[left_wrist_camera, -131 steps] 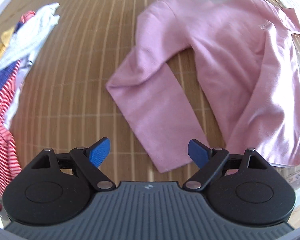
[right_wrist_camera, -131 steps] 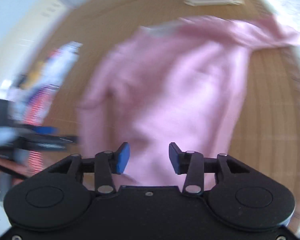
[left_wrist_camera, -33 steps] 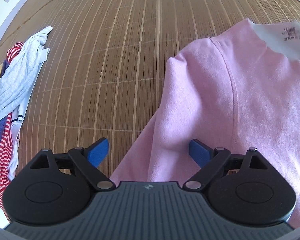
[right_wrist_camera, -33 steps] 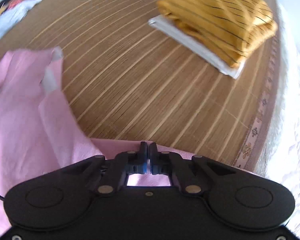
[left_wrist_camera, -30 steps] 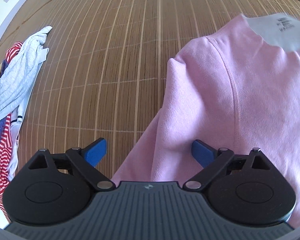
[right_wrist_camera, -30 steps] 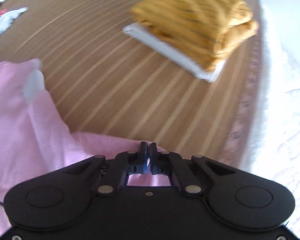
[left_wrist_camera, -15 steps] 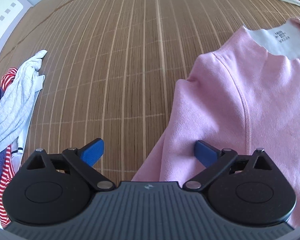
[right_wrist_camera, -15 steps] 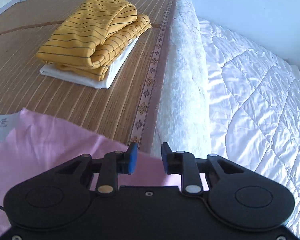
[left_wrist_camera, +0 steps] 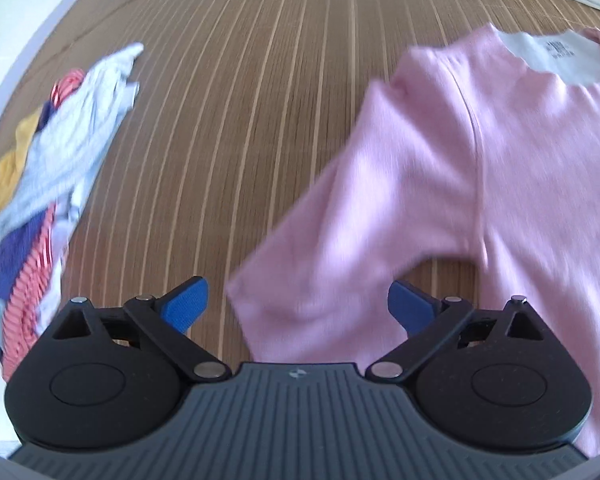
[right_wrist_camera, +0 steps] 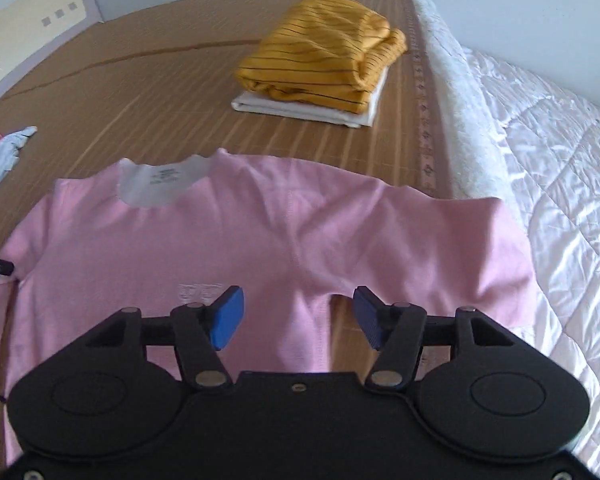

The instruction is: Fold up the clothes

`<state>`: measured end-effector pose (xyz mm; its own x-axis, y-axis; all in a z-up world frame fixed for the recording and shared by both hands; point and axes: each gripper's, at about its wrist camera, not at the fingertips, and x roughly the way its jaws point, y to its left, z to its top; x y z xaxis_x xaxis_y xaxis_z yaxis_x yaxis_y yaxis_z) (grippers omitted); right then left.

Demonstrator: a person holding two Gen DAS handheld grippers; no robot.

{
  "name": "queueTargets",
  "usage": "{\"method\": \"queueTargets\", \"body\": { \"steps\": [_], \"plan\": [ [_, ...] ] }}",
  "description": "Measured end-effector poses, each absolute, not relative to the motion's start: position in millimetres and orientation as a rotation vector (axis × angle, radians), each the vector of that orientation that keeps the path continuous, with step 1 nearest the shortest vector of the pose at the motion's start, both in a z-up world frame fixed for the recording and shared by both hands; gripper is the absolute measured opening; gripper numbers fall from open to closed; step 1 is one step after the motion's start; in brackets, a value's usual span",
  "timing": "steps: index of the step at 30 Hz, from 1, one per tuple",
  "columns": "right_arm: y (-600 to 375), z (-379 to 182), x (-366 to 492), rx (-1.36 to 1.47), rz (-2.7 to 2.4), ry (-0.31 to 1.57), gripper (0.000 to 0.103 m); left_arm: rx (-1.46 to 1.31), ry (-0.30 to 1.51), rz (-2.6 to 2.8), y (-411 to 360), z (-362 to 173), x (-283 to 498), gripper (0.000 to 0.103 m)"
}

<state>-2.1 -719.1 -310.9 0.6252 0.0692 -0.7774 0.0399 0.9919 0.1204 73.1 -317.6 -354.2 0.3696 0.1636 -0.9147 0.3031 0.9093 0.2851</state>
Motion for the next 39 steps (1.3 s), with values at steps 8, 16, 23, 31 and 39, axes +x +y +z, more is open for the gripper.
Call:
{"method": "queueTargets", "body": {
  "steps": [8, 16, 23, 31, 39],
  "plan": [
    [-655.7, -315.6, -9.8, 0.195, 0.232, 1.003, 0.076, 0.407, 1.206, 0.128, -281.4, -366.1, 31.7, 0.099],
    [-616.5, -325.5, -37.2, 0.256, 0.328, 1.062, 0.076, 0.461, 1.188, 0.107, -274.9, -386.3, 2.2, 0.1],
    [-589.4, -332.0, -53.1, 0.189, 0.418, 1.114, 0.076, 0.73, 1.106, 0.221, -256.2, -398.7, 8.1, 0.101],
    [-573.4, -327.7, -38.0, 0.165, 0.441, 1.118, 0.077, 0.651, 1.099, 0.344, -186.8, -394.9, 45.0, 0.101],
    [-519.9, -313.2, 14.2, 0.348, 0.509, 1.059, 0.077, 0.649, 1.084, 0.289, -141.3, -393.8, 87.3, 0.101]
  ]
}}
